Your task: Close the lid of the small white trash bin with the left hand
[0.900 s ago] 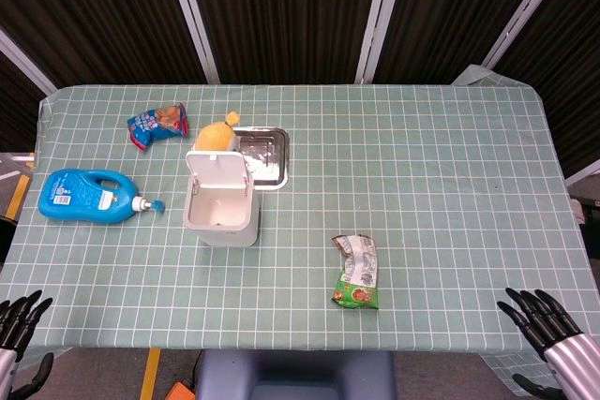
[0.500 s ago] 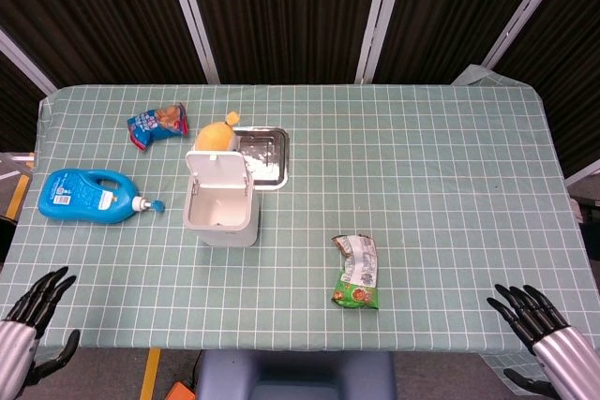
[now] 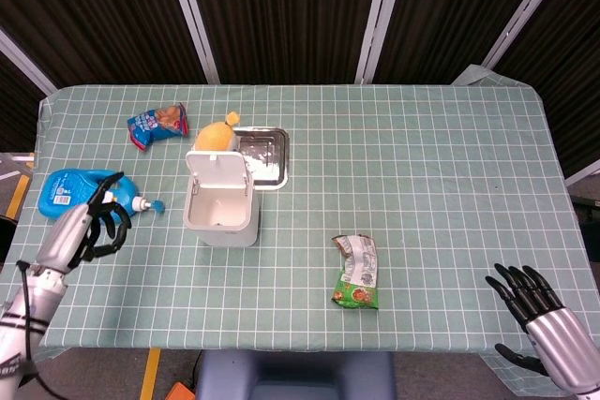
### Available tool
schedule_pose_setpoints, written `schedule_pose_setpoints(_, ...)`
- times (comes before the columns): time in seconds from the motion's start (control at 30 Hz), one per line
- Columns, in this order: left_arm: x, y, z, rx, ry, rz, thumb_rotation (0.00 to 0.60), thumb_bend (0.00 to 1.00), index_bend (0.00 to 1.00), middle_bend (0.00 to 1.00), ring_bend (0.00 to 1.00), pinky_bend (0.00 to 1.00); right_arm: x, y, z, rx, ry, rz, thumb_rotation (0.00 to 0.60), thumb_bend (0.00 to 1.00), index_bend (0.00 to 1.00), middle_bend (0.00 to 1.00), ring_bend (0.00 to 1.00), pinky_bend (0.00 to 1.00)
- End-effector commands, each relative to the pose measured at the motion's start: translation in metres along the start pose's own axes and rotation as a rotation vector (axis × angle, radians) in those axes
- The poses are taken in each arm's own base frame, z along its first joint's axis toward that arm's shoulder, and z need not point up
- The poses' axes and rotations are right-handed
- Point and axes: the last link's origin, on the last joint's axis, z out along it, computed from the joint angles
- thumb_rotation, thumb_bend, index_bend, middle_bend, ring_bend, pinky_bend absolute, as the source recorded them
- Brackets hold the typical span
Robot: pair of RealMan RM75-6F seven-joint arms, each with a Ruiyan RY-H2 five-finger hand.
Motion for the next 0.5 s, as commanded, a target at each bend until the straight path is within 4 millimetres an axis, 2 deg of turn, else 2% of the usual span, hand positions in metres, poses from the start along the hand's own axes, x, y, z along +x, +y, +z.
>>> schedule_pose_setpoints(0.03,-0.002,0.053,0.075,-0.035,-0.009,-0.039,0.6,0.58,0.15,1.0,1.0,1.0,-0.006,0.001,0.012,-0.011,0.003,-0.014,0.6,0.12,0.0,0.0,0.0,0.0)
schedule_pose_setpoints(0.17,-0.013,0.063,0.108,0.02,-0.065,-0.091,0.6,0.57,0.17,1.0,1.0,1.0,-0.01,0.004,0.021,-0.034,0.001,-0.021,0.6,0.12,0.0,0.0,0.0,0.0)
schedule_pose_setpoints(0.23,-0.018,0.069,0.118,0.04,-0.094,-0.126,0.6,0.57,0.18,1.0,1.0,1.0,-0.011,0.006,0.025,-0.045,-0.001,-0.024,0.6,0.12,0.0,0.0,0.0,0.0)
schedule_pose_setpoints(0.37,-0.025,0.079,0.128,0.038,-0.138,-0.134,0.6,0.57,0.2,1.0,1.0,1.0,-0.012,0.009,0.028,-0.061,-0.013,-0.022,0.6,0.12,0.0,0.0,0.0,0.0)
schedule_pose_setpoints(0.5,-0.035,0.08,0.131,0.055,-0.206,-0.088,0.6,0.57,0.21,1.0,1.0,1.0,-0.011,0.011,0.028,-0.063,-0.016,-0.019,0.6,0.12,0.0,0.0,0.0,0.0)
